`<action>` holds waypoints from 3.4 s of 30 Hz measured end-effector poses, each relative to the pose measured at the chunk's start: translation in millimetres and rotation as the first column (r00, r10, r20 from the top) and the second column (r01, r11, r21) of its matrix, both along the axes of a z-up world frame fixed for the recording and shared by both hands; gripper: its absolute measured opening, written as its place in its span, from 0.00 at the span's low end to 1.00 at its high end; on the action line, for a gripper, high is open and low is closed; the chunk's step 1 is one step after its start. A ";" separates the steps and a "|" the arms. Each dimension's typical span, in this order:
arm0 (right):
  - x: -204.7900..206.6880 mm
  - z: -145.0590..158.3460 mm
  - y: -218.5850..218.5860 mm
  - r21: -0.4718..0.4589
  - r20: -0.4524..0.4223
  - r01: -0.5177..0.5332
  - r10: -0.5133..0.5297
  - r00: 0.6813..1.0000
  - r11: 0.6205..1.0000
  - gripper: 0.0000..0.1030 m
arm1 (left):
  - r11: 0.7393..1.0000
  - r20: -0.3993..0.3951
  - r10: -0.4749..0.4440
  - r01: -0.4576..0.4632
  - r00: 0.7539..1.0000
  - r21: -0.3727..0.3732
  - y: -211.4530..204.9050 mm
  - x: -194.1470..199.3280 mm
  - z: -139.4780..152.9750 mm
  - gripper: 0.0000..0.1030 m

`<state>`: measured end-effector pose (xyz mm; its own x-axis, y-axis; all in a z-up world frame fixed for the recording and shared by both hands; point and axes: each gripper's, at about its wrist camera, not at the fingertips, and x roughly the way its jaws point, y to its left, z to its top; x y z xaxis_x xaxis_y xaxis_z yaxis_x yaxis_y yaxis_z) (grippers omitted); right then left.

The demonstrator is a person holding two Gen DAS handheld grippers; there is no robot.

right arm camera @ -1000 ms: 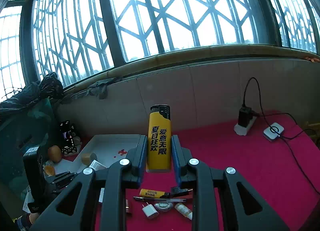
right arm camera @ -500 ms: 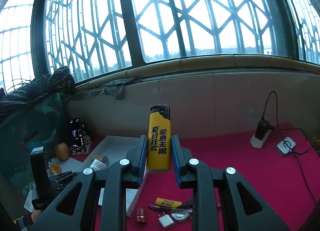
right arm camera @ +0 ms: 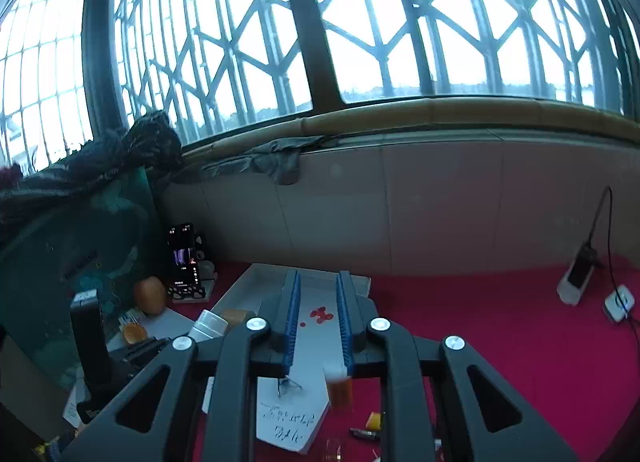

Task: Organize rigid objects
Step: 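Carry the pill bottle and lighter over the white tray and release the lighter, then lower the white pill bottle into the tray and open the left tool, then move the right tool to the white USB charger and close on it, then grasp the red canister with the left tool while the right tool lifts the charger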

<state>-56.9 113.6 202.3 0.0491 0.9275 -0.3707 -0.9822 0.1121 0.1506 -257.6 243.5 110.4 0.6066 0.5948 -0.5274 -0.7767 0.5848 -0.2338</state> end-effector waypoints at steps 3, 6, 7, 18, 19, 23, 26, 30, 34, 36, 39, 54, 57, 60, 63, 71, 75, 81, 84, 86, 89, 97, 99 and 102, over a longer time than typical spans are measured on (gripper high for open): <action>-1.1 -8.6 14.4 -0.028 -0.019 -0.005 0.005 1.000 1.000 0.13 | 0.999 -0.005 0.034 -0.034 0.999 -0.017 13.8 -7.7 -5.4 0.35; 3.1 -19.5 17.4 -0.065 -0.004 0.013 -0.014 1.000 0.998 0.13 | 0.998 0.004 0.048 -0.048 0.999 -0.035 19.9 -14.8 -11.2 0.35; 7.2 -24.0 19.3 -0.090 0.009 0.026 -0.025 1.000 0.996 0.14 | 0.998 0.002 0.052 -0.052 0.999 -0.036 21.3 -15.9 -12.8 0.35; 43.1 -71.2 43.0 -0.246 -0.156 0.037 -0.077 0.985 0.969 0.14 | 0.997 -0.118 -0.018 0.009 0.993 -0.077 54.9 27.4 -30.1 0.35; 41.4 -71.6 42.4 -0.242 -0.168 0.027 -0.070 0.983 0.970 0.14 | 0.996 -0.138 -0.028 0.016 0.990 -0.084 60.2 35.8 -32.6 0.35; 38.9 -71.3 40.1 -0.240 -0.153 0.042 -0.080 0.985 0.970 0.14 | 0.991 -0.230 -0.066 0.037 0.971 -0.132 76.7 66.8 -48.4 0.35; 45.2 -71.2 34.5 -0.232 -0.151 0.069 -0.106 0.983 0.970 0.24 | 0.988 -0.233 -0.060 0.024 0.971 -0.152 77.8 71.2 -52.6 0.63; 62.1 -70.4 16.4 -0.194 -0.163 0.142 -0.175 0.971 0.971 0.98 | 0.990 -0.205 -0.034 0.005 0.978 -0.142 76.7 64.9 -50.6 1.00; 81.2 -71.5 -2.7 -0.186 -0.173 0.190 -0.222 0.960 0.964 1.00 | 0.995 -0.199 -0.008 -0.012 0.980 -0.101 71.4 56.9 -41.8 1.00; 88.5 -73.6 -14.1 -0.184 -0.175 0.205 -0.237 0.956 0.961 1.00 | 0.996 -0.162 -0.001 -0.013 0.987 -0.085 65.0 49.4 -33.2 1.00; 89.3 -81.2 -29.2 -0.193 -0.136 0.188 -0.216 0.967 0.963 1.00 | 0.999 -0.115 -0.010 0.005 0.993 -0.049 51.8 44.8 -20.8 1.00; 22.5 -165.8 -32.5 -0.376 0.080 -0.077 0.115 0.990 0.924 0.58 | 0.933 -0.112 -0.349 0.356 0.930 0.052 -45.5 43.0 -16.7 1.00; 21.7 -168.1 -24.0 -0.384 0.077 -0.092 0.131 0.988 0.919 0.52 | 0.917 -0.117 -0.390 0.397 0.914 0.049 -52.9 40.8 -16.5 1.00; 18.3 -172.7 -20.1 -0.397 0.087 -0.098 0.144 0.986 0.913 0.47 | 0.894 -0.101 -0.442 0.447 0.892 0.040 -60.6 40.1 -18.0 1.00; 18.5 -174.1 -11.8 -0.398 0.091 -0.096 0.144 0.985 0.912 0.47 | 0.856 -0.069 -0.514 0.516 0.855 0.023 -70.6 44.1 -19.5 1.00; 11.0 -178.3 -6.2 -0.429 0.112 -0.138 0.204 0.972 0.892 0.45 | 0.720 -0.021 -0.694 0.694 0.719 -0.021 -107.5 64.2 -31.4 1.00; 1.7 -185.2 -17.7 -0.468 0.107 -0.180 0.257 0.960 0.865 0.30 | 0.655 -0.001 -0.755 0.753 0.656 -0.056 -127.0 78.6 -38.5 1.00; 8.9 -187.1 -27.7 -0.454 0.097 -0.145 0.211 0.973 0.879 0.25 | 0.687 0.023 -0.716 0.710 0.698 -0.153 -130.0 106.0 -55.1 1.00; 13.0 -187.6 -33.0 -0.447 0.081 -0.135 0.191 0.978 0.884 0.25 | 0.724 0.002 -0.680 0.672 0.733 -0.154 -129.5 110.3 -59.9 1.00; 14.1 -188.1 -32.8 -0.443 0.076 -0.126 0.178 0.981 0.888 0.25 | 0.750 -0.015 -0.652 0.642 0.758 -0.161 -124.9 111.8 -64.4 1.00; 13.8 -187.7 -31.5 -0.442 0.073 -0.113 0.161 0.984 0.890 0.25 | 0.794 -0.047 -0.601 0.588 0.798 -0.156 -117.3 107.6 -68.8 1.00; 26.9 -187.4 -43.5 -0.439 0.049 -0.078 0.111 0.993 0.895 0.25 | 0.868 -0.109 -0.492 0.477 0.864 -0.141 -106.0 91.7 -72.6 1.00; 33.1 -187.7 -48.6 -0.432 0.025 -0.070 0.089 0.996 0.899 0.25 | 0.849 -0.076 -0.517 0.500 0.852 -0.172 -107.3 97.6 -74.0 1.00; 38.7 -187.3 -55.4 -0.427 0.021 -0.047 0.062 0.998 0.903 0.25 | 0.859 -0.117 -0.499 0.472 0.859 -0.200 -111.5 115.3 -79.3 1.00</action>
<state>-18.2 58.2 15.0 0.0225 0.6828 -0.7303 -0.9922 0.1047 0.0673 -142.3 132.0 31.1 0.6959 0.1463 -0.7030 -0.4377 0.8626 -0.2537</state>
